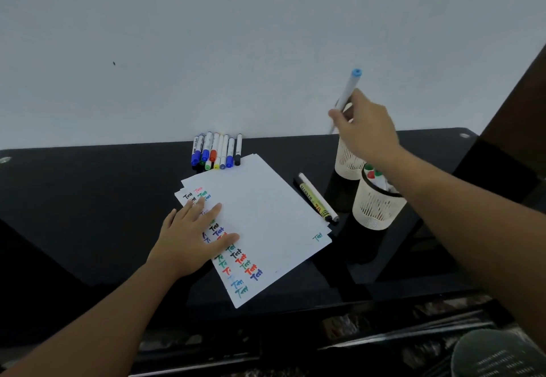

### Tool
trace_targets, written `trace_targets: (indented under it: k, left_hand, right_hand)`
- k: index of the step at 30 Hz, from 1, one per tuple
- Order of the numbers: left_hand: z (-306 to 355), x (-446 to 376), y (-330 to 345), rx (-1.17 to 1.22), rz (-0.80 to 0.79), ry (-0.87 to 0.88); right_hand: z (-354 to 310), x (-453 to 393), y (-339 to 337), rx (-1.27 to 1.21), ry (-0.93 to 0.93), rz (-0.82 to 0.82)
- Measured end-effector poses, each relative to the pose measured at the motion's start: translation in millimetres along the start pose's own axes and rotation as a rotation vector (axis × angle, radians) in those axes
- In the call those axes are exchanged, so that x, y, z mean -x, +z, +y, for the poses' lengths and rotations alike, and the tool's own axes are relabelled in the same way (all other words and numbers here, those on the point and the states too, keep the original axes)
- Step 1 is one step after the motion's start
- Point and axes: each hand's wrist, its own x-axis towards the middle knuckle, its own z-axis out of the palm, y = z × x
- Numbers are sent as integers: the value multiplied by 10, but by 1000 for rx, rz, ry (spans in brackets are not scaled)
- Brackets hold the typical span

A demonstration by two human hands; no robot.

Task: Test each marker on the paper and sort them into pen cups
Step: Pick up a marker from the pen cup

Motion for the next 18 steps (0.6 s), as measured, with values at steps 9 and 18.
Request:
trace_targets:
  k: [9,18]
  left_hand:
    - [-2,-29,-7,18,8,0]
    - [21,-25,-27,22,10,-5]
  right_hand:
    - [493,-227,-197,86,233,4]
    - [587,-226,-163,110,255,-86]
